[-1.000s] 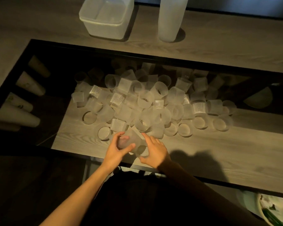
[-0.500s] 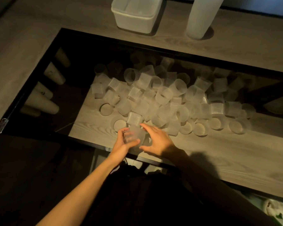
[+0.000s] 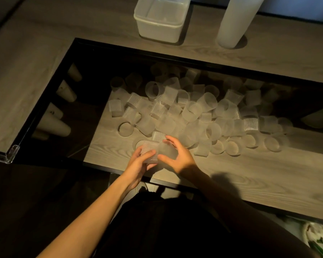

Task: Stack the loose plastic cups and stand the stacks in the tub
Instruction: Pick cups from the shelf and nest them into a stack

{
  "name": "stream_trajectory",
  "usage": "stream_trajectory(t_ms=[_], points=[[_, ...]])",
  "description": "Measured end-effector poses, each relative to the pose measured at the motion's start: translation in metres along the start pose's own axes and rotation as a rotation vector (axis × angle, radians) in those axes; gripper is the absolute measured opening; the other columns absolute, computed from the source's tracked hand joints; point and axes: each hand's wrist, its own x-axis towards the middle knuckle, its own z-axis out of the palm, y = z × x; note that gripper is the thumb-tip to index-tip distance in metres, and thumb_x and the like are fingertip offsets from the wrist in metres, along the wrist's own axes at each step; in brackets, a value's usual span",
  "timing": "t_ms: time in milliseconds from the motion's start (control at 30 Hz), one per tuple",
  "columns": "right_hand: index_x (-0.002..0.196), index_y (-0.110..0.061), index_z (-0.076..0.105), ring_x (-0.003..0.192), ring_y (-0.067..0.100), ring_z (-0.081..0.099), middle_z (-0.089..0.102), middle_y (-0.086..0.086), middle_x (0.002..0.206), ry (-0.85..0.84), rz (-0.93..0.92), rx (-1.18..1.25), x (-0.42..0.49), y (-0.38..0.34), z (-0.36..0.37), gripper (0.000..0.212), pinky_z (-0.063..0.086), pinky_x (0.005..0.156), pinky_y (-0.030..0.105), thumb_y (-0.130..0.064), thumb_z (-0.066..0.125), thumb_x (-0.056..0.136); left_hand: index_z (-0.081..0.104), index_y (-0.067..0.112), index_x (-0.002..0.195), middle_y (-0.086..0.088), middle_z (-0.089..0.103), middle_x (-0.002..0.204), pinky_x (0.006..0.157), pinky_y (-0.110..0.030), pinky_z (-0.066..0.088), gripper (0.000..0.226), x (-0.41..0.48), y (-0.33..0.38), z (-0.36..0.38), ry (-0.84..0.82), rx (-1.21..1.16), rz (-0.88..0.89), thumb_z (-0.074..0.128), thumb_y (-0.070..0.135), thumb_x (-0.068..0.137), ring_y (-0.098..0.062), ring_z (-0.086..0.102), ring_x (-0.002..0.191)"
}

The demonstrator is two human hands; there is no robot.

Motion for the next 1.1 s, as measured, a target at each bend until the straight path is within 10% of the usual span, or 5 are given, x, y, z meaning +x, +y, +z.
stream_trajectory(t_ms=[167,667,867,967,1100], points=[[0.146,-0.023,0.043,0.126,0.005,0.047,0.05,-0.007,0.14,-0.008,0.031,-0.022,0.005,-0.002,-0.004,0.073,0.037,0.104,0.016,-0.041,0.077,0.083,0.052,0.005,0.137,-0.02,0.067,0.129,0.095,-0.04,0.057,0.068,0.003,0.002,-0.002,0.097,-0.048,0.026,0.082,0.029,0.081,-0.031,0.066,0.118],[0.131,-0.034,0.054,0.115,0.012,0.06,0.063,-0.005,0.124,-0.042,0.148,0.181,0.022,-0.026,0.021,0.067,0.046,0.104,0.049,-0.079,0.031,0.087,0.062,0.023,0.133,-0.007,0.065,0.131,0.1,-0.041,0.052,0.063,-0.001,0.016,0.006,-0.05,0.171,0.097,0.074,0.052,0.079,-0.022,0.062,0.119],[0.115,-0.032,0.052,0.104,0.018,0.06,0.06,0.001,0.112,0.099,0.117,0.053,0.028,-0.042,0.035,0.062,0.051,0.094,0.049,-0.072,0.012,0.09,0.053,0.009,0.139,-0.017,0.066,0.132,0.099,-0.04,0.055,0.057,0.004,0.012,0.003,-0.008,-0.137,-0.02,0.074,0.025,0.088,-0.027,0.065,0.121],[0.109,-0.027,0.055,0.097,0.013,0.057,0.056,-0.006,0.106,0.384,0.142,-0.038,0.034,-0.03,0.033,0.049,0.052,0.09,0.045,-0.062,0.022,0.096,0.056,0.005,0.136,-0.015,0.068,0.128,0.093,-0.033,0.057,0.055,0.006,0.02,-0.005,0.082,-0.122,0.014,0.073,0.025,0.087,-0.022,0.069,0.112],[0.127,-0.018,0.056,0.104,0.012,0.055,0.056,-0.004,0.116,0.298,0.012,-0.379,0.025,0.012,0.036,0.056,0.052,0.092,0.039,-0.06,0.051,0.089,0.056,0.008,0.136,-0.013,0.069,0.126,0.083,-0.028,0.055,0.057,0.004,0.026,-0.033,0.155,-0.086,0.014,0.074,0.026,0.085,-0.02,0.07,0.108]])
